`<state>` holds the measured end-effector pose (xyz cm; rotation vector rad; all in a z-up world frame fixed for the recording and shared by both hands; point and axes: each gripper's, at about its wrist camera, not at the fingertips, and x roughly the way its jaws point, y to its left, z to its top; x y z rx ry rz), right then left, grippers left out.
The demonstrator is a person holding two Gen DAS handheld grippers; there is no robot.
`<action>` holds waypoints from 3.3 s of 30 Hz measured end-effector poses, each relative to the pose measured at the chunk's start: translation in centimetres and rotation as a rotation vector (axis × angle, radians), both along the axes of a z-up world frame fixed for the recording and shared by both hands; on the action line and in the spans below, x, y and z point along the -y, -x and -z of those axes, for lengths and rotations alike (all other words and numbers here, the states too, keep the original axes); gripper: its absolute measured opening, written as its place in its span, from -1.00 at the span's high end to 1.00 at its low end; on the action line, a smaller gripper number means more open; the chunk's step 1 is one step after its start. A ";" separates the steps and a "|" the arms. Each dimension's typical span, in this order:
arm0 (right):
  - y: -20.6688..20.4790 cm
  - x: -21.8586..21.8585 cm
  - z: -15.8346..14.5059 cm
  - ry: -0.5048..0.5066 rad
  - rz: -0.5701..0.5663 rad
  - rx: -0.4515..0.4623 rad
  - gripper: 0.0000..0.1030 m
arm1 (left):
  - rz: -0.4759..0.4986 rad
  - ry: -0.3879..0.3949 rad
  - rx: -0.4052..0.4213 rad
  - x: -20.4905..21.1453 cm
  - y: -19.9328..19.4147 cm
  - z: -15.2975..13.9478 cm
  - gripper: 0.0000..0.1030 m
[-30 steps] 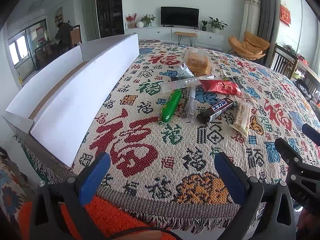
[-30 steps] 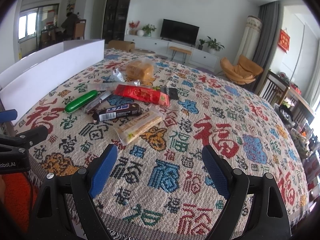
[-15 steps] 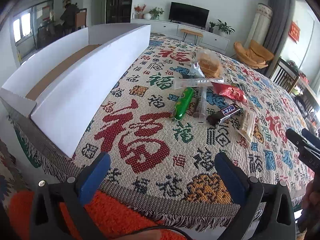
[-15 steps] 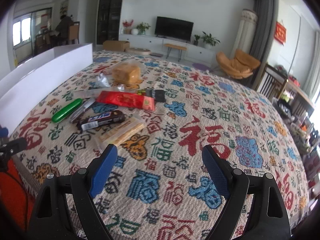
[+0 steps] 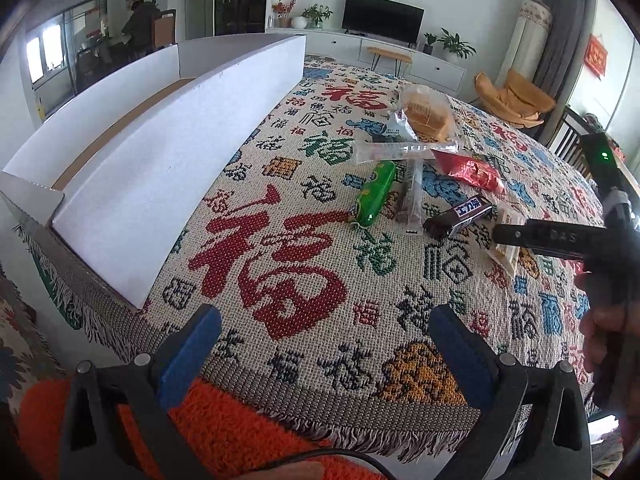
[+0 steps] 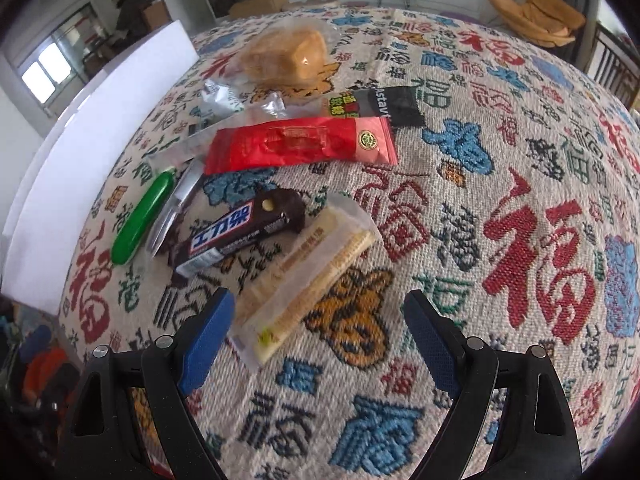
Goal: Organize snacks
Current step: 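Grasp the green chip tube with the left tool while the right tool grasps the wafer pack, then carry both snacks into the white box and open both tools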
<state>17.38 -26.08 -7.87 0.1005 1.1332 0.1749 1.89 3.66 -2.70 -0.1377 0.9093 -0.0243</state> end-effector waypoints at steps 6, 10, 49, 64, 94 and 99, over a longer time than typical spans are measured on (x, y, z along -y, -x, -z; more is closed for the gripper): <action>-1.1 -1.2 0.7 0.166 -0.015 0.017 -0.67 | 0.003 0.001 -0.003 -0.2 -0.1 -0.1 -0.99; 0.0 2.4 0.4 0.203 0.016 0.018 -0.68 | 0.020 0.012 -0.015 0.0 -0.5 0.1 -0.99; 0.3 4.1 1.4 0.089 -0.387 0.241 -0.83 | -0.018 0.185 -0.218 -3.1 -4.0 2.1 -0.98; 0.3 4.1 1.4 0.089 -0.388 0.242 -0.83 | 0.267 -0.023 -0.245 2.4 -17.9 2.3 -0.14; -3.6 -8.6 -14.2 -0.200 -0.522 0.028 0.42 | -0.016 0.213 0.007 -15.3 -6.6 -12.5 0.56; -5.3 -22.5 -19.8 -0.356 -0.640 0.118 0.41 | -0.194 0.089 -0.030 -21.4 -9.2 -11.9 0.55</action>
